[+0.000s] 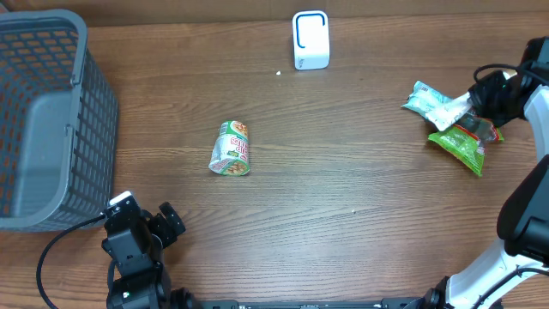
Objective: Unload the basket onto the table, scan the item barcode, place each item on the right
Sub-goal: 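Carry the white tube right and drop it on the packets, then move the right gripper left over the cup noodle, then grasp the cup noodle with the right gripper and lift it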
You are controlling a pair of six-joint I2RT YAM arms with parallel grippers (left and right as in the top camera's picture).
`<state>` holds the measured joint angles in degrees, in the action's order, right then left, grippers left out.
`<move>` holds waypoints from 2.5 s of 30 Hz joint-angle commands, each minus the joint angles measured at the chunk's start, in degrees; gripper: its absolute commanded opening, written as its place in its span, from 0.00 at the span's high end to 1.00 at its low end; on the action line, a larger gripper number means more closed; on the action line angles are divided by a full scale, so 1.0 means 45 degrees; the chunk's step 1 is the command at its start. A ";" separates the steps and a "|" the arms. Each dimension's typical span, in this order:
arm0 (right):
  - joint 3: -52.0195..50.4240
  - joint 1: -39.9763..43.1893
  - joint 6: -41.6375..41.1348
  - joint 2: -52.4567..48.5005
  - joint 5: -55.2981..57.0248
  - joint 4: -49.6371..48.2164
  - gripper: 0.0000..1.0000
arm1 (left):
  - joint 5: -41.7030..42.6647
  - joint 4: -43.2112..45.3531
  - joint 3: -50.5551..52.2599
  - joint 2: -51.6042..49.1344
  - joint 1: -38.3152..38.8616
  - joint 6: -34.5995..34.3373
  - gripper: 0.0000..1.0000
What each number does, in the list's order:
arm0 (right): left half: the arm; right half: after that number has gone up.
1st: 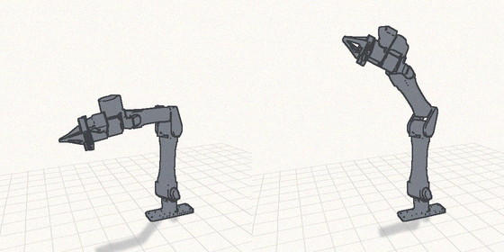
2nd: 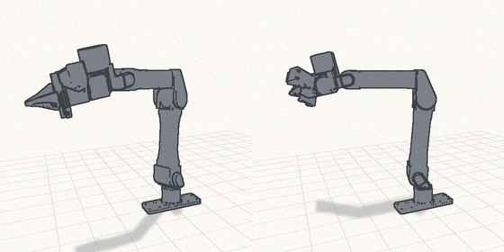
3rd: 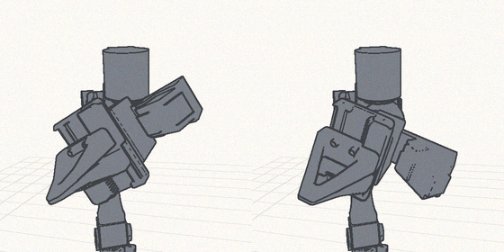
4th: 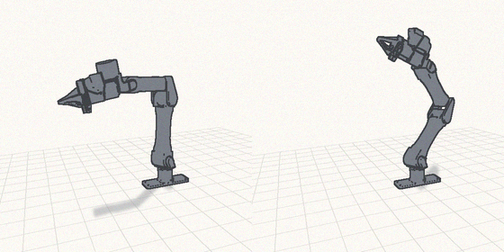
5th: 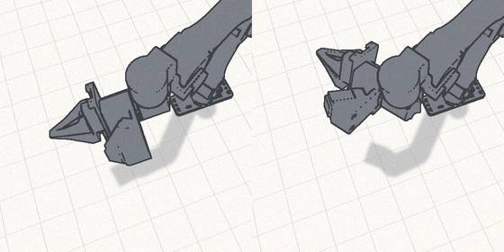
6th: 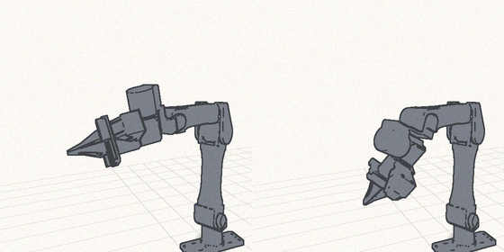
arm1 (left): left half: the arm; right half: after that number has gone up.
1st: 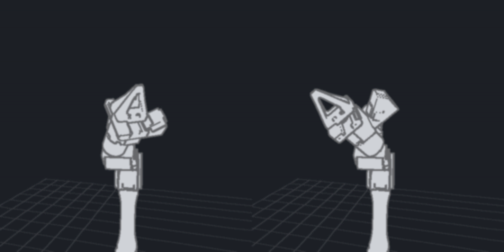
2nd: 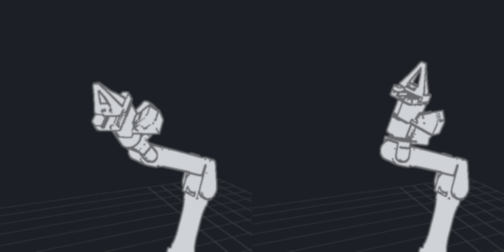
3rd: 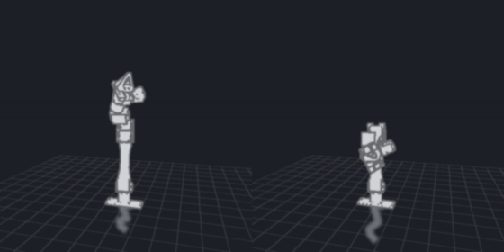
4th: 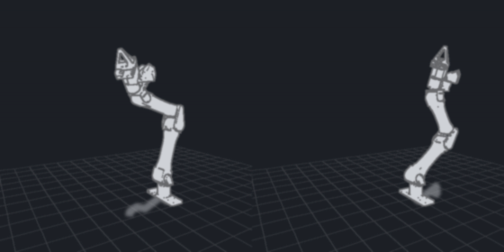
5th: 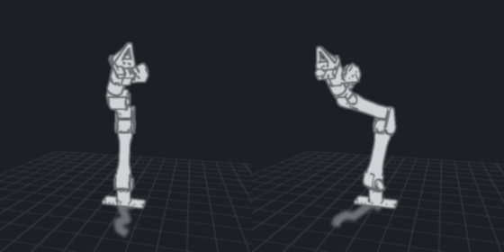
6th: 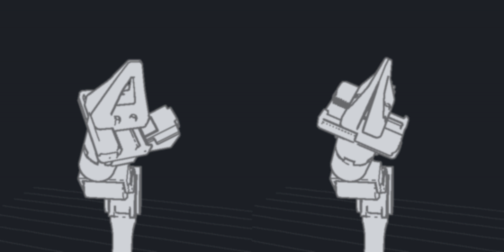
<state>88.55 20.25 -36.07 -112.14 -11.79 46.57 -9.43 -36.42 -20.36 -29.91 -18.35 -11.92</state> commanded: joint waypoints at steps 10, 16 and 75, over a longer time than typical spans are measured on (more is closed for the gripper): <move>0.0520 -0.0044 0.1462 0.0418 0.0321 0.1535 0.38 | 0.0063 0.0049 -0.0228 0.0058 0.0083 -0.0112 0.00; 0.2127 -0.0131 0.2900 0.1282 -0.1005 0.2982 0.32 | 0.0063 0.0049 -0.0228 0.0058 0.0083 -0.0112 0.01; 0.3099 -1.2837 0.3002 -0.4595 -0.2997 -0.2803 0.01 | 0.0063 0.0049 -0.0228 0.0058 0.0083 -0.0112 0.00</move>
<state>102.41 -37.43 -21.30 -131.98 -26.55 33.67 -9.43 -36.42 -20.36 -29.91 -18.35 -11.92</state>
